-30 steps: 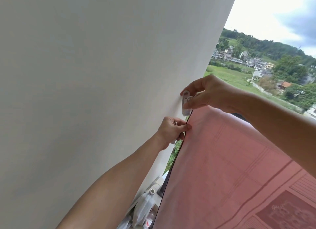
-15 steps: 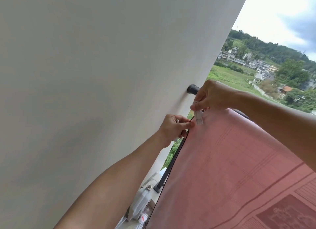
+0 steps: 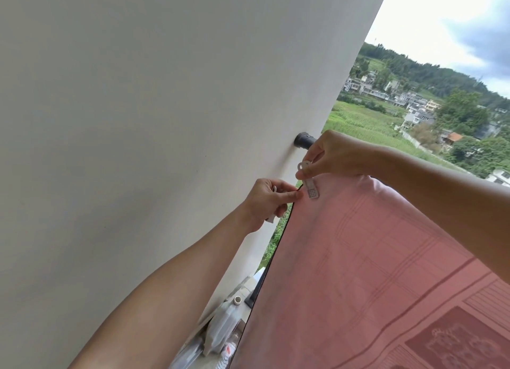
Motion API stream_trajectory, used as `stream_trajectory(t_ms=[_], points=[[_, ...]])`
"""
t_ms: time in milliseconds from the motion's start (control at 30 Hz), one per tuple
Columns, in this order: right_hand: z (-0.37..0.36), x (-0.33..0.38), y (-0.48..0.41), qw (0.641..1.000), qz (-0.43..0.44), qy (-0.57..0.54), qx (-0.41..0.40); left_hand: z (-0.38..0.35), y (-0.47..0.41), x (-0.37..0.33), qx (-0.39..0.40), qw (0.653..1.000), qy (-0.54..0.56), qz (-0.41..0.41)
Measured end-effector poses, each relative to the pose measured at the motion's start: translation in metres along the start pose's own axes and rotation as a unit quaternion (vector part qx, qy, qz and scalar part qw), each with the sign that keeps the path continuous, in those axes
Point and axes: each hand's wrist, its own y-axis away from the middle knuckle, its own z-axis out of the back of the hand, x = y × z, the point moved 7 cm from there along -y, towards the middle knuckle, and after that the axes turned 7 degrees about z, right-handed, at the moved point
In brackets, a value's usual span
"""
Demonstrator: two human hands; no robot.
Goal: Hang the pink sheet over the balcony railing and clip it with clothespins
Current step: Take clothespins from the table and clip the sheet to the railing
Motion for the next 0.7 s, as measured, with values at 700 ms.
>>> stream_trajectory(t_ms=[700], points=[[-0.163, 0.038, 0.027, 0.983, 0.021, -0.177, -0.036, 0.120, 0.140, 0.125, -0.048, 0.970, -0.101, 0.214]])
